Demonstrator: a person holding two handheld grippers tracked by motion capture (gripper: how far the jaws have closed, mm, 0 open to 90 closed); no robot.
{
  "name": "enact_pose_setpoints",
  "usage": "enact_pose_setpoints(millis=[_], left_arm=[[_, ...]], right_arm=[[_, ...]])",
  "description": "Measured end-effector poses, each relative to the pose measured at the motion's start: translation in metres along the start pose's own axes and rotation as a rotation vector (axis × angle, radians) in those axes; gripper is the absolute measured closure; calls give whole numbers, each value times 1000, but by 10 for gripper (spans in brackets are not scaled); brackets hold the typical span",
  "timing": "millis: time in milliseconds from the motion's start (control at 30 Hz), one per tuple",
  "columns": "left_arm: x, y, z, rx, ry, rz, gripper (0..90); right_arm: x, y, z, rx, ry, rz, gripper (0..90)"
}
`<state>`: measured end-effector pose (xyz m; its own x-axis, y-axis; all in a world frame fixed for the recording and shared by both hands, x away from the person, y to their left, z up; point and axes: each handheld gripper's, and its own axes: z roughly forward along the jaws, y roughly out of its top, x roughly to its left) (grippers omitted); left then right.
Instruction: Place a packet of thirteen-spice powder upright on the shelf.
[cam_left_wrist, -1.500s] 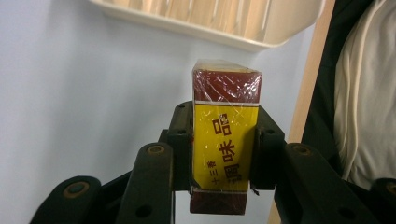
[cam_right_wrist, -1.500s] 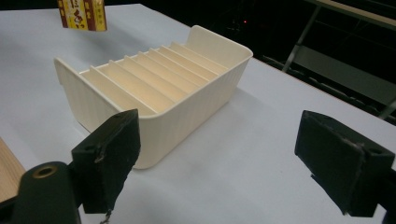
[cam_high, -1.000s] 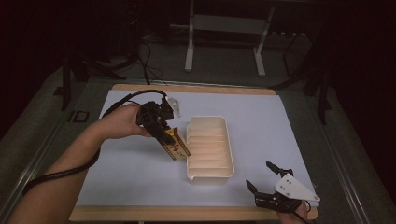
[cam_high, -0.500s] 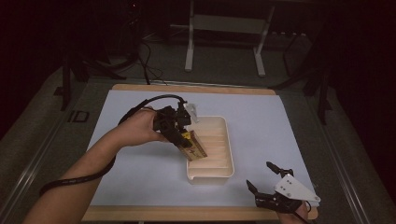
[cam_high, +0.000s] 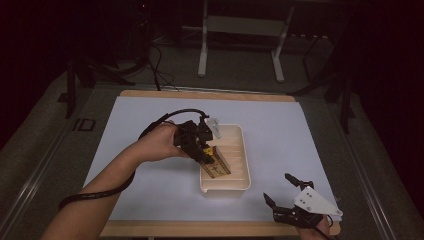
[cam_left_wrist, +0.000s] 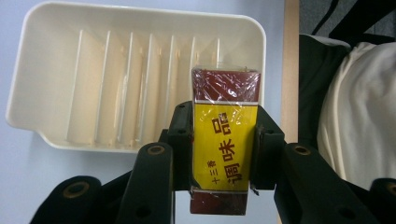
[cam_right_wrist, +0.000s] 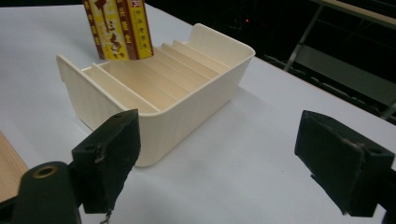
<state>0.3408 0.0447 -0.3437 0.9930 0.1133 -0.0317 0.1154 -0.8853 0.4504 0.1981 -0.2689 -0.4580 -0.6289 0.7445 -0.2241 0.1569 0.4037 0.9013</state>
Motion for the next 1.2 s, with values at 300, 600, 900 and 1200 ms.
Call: enact_pose_setpoints(millis=[300,600,900,1200], left_arm=[[2,2,11,44,10,18,679],[1,7,29,112,-6,49,677],[-1,18,53,160,0,94,675],[1,25,75,162,-16,102,672]], right_arm=[[0,0,0,-1,2,-1,144],[0,0,-1,-2,1,-3,144],[0,0,-1,0,4,-2,144],[0,0,-1,-5,6,0,144]])
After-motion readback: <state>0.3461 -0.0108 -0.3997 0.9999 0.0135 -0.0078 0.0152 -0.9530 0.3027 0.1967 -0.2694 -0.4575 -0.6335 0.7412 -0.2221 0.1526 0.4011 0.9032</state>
